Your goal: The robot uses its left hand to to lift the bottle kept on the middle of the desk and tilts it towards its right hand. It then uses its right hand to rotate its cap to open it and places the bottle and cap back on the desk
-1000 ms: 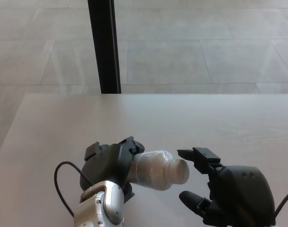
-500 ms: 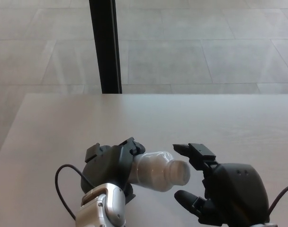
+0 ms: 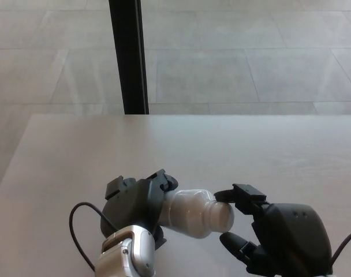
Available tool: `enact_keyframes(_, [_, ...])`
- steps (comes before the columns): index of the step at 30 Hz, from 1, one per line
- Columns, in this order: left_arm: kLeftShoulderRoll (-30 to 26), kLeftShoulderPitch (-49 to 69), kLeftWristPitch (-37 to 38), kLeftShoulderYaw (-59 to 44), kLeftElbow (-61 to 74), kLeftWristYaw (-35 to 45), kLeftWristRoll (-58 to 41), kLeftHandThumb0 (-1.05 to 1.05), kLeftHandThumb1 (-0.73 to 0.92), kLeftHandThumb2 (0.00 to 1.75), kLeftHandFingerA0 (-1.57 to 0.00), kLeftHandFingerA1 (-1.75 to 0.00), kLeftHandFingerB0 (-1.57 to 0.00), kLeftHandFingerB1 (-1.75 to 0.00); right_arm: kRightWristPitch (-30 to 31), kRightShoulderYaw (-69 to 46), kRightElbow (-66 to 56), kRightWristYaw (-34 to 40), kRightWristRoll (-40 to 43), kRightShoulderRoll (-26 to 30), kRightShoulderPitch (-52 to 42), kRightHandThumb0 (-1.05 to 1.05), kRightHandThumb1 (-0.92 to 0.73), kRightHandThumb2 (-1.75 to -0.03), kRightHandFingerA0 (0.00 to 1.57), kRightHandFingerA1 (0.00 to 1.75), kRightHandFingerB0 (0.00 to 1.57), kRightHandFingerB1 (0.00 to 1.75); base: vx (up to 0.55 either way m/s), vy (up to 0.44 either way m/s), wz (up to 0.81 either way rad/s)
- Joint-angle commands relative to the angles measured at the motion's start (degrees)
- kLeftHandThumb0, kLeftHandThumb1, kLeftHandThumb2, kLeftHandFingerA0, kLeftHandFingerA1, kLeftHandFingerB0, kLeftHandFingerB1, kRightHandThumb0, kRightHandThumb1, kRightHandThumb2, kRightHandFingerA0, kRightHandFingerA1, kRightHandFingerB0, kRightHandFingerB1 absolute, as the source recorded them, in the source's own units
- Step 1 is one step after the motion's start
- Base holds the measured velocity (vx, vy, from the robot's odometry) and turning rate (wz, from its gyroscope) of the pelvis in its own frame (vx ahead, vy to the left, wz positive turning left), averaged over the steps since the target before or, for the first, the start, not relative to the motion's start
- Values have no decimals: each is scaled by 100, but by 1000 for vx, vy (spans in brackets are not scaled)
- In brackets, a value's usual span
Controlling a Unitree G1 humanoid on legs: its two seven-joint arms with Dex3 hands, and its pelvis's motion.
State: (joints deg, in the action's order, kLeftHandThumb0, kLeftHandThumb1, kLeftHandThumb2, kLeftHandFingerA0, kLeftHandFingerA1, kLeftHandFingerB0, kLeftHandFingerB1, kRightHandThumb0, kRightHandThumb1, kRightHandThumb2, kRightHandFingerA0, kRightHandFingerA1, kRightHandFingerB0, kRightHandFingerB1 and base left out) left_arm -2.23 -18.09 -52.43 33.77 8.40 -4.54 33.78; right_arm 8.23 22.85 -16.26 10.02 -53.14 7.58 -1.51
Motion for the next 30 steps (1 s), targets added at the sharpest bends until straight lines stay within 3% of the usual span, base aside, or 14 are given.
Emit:
enact_keyframes(1, [-23, 257, 90, -32, -173, 158, -55, 11, 73, 73, -65, -82, -52, -63, -96, -33, 59, -30, 45, 77, 17, -46, -66, -91, 105, 168, 91, 104, 0, 0, 0])
enact_keyframes(5, [82, 294, 113, -108, -221, 143, -37, 11, 74, 72, -59, -77, -48, -60, -188, -31, 129, 152, 35, 30, 56, -47, -60, -93, 110, 166, 94, 94, 0, 0, 0])
enact_keyframes(6, [77, 297, 150, -105, -236, 149, -20, 9, 73, 71, -60, -79, -47, -60, -173, -26, 125, 152, 9, 25, 61, -46, -52, -108, 129, 134, 91, 92, 0, 0, 0])
enact_keyframes(8, [112, 290, 122, -128, -255, 224, -22, 16, 63, 98, -65, -83, -41, -62, -203, -15, 177, 308, -10, -46, 109, -48, -60, -83, 109, 165, 96, 87, 0, 0, 0])
enact_keyframes(11, [172, 256, 36, -136, -289, 276, 7, 12, 79, 71, -65, -86, -50, -60, -218, 6, 186, 410, -67, -83, 144, -46, -58, -88, 111, 165, 95, 89, 0, 0, 0])
enact_keyframes(12, [190, 252, 29, -146, -297, 272, 14, 12, 77, 70, -65, -87, -52, -60, -254, 13, 216, 504, -81, -98, 162, -48, -50, -105, 132, 136, 89, 89, 0, 0, 0])
enact_keyframes(13, [170, 275, 123, -155, -288, 265, 12, 11, 77, 69, -65, -87, -51, -60, -266, 21, 240, 555, -87, -120, 182, -46, -58, -85, 111, 167, 93, 87, 0, 0, 0])
enact_keyframes(15, [178, 303, 219, -173, -329, 209, 16, 10, 74, 74, -63, -84, -47, -60, -287, 28, 247, 602, -93, -129, 198, -47, -49, -103, 132, 136, 87, 87, 0, 0, 0])
enact_keyframes(16, [188, 306, 224, -185, -340, 216, 20, 10, 75, 74, -66, -91, -48, -61, -332, 33, 271, 688, -105, -123, 214, -47, -58, -79, 110, 166, 92, 82, 0, 0, 0])
enact_keyframes(17, [221, 297, 176, -202, -349, 228, 19, 10, 78, 75, -67, -95, -50, -62, -395, 37, 300, 801, -121, -113, 231, -46, -46, -101, 132, 136, 87, 86, 0, 0, 0])
enact_keyframes(21, [260, 327, 221, -227, -365, 207, 43, 12, 78, 73, -67, -91, -53, -63, -789, 7, 424, 1290, 13, -97, 264, -44, -43, -99, 130, 135, 87, 88, 0, 0, 0])
enact_keyframes(22, [238, 310, 169, -209, -336, 277, 57, 11, 78, 72, -61, -84, -54, -61, -939, -5, 507, 1493, 26, -81, 294, -41, -52, -86, 109, 165, 92, 92, 0, 0, 0])
enact_keyframes(26, [250, 338, 228, -209, -363, 227, 87, 10, 75, 73, -65, -91, -46, -59, -1686, -61, 898, 2474, 61, 0, 477, -39, -60, -106, 103, 171, 77, 144, 0, 0, 0])
enact_keyframes(30, [271, 315, 173, -210, -393, 287, 76, 11, 77, 71, -65, -93, -50, -61, -2062, -84, 1149, 3131, -15, 28, 630, -38, -66, -104, 103, 175, 67, 157, 0, 0, 0])
